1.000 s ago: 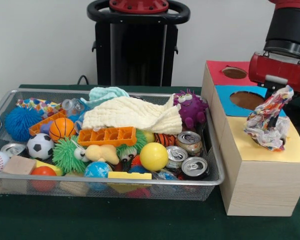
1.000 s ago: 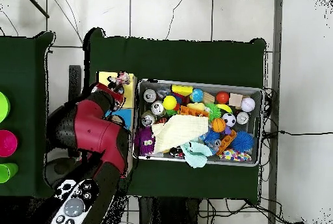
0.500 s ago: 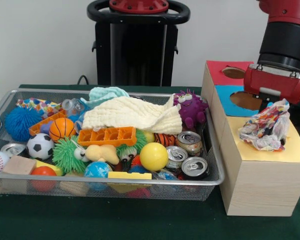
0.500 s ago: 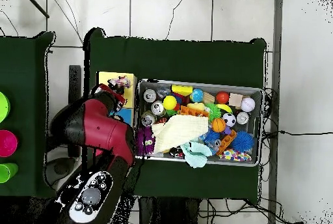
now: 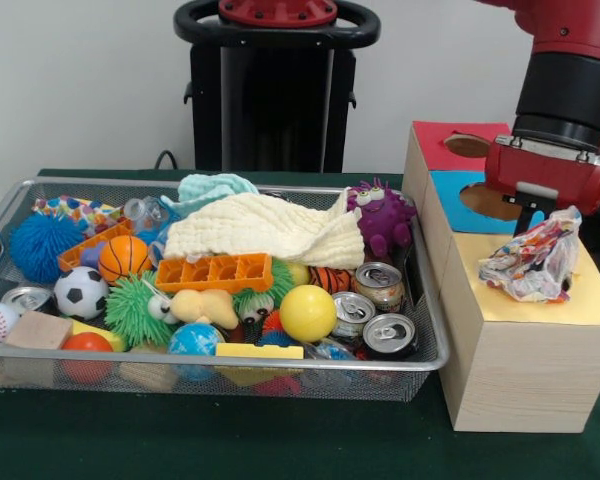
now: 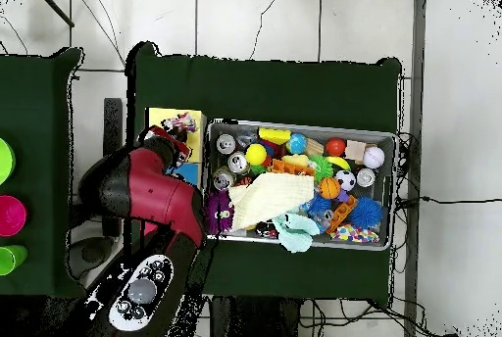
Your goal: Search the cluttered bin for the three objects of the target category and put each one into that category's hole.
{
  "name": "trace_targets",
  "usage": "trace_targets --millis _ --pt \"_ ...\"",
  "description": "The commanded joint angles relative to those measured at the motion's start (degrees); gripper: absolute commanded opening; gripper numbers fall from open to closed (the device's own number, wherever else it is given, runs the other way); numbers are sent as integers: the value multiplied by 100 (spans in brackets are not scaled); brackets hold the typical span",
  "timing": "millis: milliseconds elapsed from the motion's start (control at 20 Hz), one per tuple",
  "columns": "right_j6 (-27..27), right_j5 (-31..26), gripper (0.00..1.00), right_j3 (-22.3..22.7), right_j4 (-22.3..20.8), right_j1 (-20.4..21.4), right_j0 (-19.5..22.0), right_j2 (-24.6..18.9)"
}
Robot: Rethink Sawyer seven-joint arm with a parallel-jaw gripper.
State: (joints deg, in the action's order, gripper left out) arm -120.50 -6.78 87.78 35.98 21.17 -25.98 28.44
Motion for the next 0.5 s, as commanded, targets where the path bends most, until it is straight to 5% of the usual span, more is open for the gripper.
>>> trace_targets --millis 50,500 --pt "-1102 -437 0 286 59 -253 191 -837" --pt "-988 -992 0 267 14 -211 262 -957"
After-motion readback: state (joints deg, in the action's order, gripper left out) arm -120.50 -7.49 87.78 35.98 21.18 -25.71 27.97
